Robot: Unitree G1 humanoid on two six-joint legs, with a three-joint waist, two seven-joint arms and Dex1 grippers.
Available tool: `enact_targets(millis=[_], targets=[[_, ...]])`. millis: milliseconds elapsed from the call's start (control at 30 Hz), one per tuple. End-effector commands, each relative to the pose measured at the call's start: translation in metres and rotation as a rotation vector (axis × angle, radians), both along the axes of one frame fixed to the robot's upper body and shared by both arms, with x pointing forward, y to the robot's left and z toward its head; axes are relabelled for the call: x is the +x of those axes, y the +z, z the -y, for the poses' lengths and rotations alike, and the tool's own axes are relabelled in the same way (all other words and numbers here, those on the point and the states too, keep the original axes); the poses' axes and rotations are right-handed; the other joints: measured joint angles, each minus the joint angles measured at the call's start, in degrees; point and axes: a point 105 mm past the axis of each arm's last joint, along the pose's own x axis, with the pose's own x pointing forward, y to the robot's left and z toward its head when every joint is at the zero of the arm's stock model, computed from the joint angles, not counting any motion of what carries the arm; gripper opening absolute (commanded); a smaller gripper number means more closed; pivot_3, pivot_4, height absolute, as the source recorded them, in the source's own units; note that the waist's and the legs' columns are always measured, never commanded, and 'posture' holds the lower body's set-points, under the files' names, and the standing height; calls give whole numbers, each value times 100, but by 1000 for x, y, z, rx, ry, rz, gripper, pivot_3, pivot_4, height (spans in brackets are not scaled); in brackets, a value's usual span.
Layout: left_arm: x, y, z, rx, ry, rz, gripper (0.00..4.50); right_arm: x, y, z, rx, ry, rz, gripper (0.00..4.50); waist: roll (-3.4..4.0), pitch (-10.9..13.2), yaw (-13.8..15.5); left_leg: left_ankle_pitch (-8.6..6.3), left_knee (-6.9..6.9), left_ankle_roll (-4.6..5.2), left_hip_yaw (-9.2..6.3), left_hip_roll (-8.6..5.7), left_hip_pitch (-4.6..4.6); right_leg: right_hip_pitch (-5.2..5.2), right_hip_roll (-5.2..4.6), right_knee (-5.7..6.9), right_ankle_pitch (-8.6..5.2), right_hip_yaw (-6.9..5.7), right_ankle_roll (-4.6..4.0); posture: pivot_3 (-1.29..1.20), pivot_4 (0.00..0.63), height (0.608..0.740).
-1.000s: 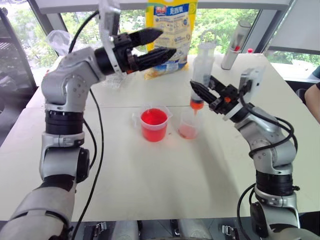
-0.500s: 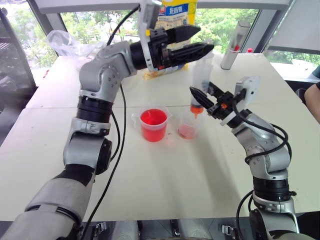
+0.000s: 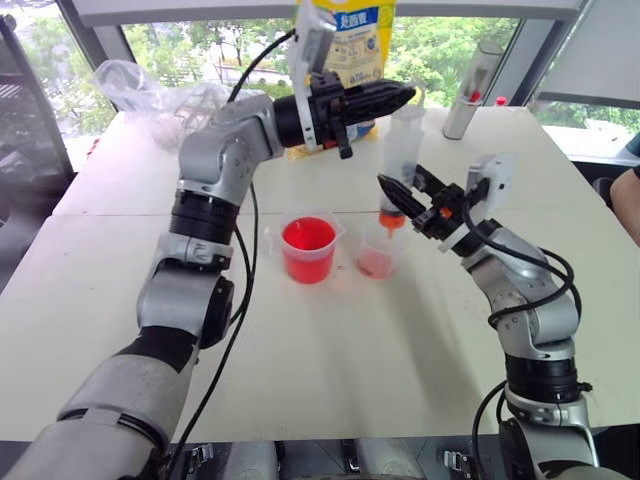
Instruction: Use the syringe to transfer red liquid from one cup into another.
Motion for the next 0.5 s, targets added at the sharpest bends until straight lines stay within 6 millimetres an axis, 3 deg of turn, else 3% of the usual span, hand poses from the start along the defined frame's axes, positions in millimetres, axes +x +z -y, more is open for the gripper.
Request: enact_targets(millis=[33, 500], targets=[[-10, 12, 7, 5, -47, 56, 111, -9, 17, -3, -1, 12, 73, 1357, 0, 0, -1, 0, 0, 0, 0, 0, 0, 0, 0, 0, 0, 0, 0, 0, 150, 740], [-19, -20, 13, 124, -100, 59, 111, -10, 33, -3, -1, 20, 118, 1357, 0, 0, 1, 0, 1, 0, 0, 1, 0, 0, 0, 1, 0, 1, 0, 0, 150, 740]])
